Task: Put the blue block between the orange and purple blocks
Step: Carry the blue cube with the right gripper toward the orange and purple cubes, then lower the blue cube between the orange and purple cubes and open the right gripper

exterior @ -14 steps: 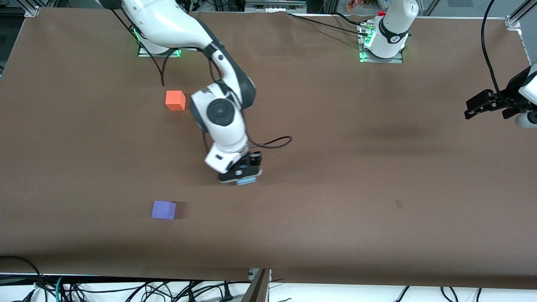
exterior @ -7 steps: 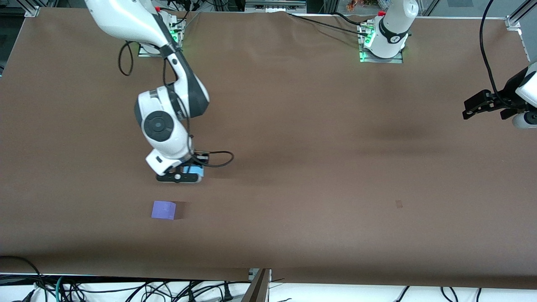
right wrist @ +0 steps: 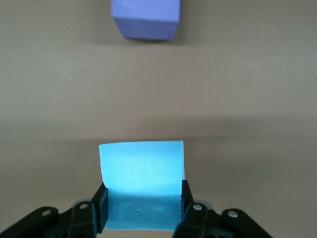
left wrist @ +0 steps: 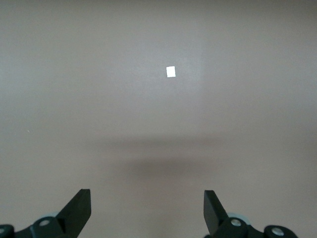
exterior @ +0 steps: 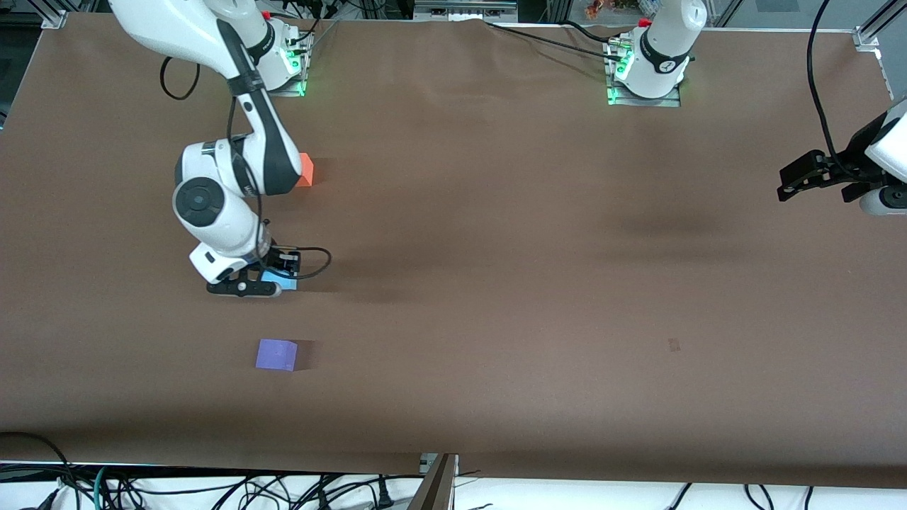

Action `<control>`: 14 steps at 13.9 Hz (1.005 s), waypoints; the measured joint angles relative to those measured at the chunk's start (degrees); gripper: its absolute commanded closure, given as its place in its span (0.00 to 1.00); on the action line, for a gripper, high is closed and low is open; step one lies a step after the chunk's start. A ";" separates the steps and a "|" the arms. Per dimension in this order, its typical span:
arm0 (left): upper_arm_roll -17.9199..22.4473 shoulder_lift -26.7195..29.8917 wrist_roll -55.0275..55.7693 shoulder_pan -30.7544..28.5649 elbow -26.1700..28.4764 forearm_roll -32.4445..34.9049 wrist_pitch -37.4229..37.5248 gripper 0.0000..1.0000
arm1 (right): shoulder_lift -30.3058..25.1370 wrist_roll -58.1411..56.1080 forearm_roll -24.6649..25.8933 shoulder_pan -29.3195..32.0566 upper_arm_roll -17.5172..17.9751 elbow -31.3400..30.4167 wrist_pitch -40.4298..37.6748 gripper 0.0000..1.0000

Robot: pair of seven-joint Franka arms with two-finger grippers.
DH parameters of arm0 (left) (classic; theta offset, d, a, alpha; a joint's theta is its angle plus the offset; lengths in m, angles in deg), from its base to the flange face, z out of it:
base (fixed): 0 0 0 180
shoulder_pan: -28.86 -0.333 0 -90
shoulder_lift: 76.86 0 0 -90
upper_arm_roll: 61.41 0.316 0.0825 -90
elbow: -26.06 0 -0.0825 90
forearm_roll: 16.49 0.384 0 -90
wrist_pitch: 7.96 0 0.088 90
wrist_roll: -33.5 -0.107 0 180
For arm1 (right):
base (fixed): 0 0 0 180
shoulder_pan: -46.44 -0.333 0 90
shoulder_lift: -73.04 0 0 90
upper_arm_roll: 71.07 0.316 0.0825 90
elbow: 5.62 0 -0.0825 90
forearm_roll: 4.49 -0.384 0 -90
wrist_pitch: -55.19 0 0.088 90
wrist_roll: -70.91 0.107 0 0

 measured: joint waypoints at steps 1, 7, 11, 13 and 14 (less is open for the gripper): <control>0.00 0.00 0.00 0.00 0.00 0.00 0.00 0.00 | -0.30 -1.63 -1.16 0.33 -0.18 -1.88 1.51 0.82; 0.00 0.00 0.00 0.00 -0.01 0.00 0.00 0.00 | -0.71 -2.37 -4.05 0.29 -0.17 -5.65 5.98 0.69; 0.00 0.00 0.00 0.00 -0.01 0.00 0.00 0.00 | -0.73 -2.84 -4.34 0.28 -0.15 -6.42 6.67 0.00; 0.00 0.00 0.00 0.00 -0.01 0.00 0.00 0.00 | -1.30 -3.51 -4.42 0.19 -0.11 -6.06 6.81 0.00; 0.00 0.00 0.00 0.00 -0.01 0.00 0.00 0.00 | -1.97 -4.12 -4.45 0.16 -0.12 -5.32 5.99 0.00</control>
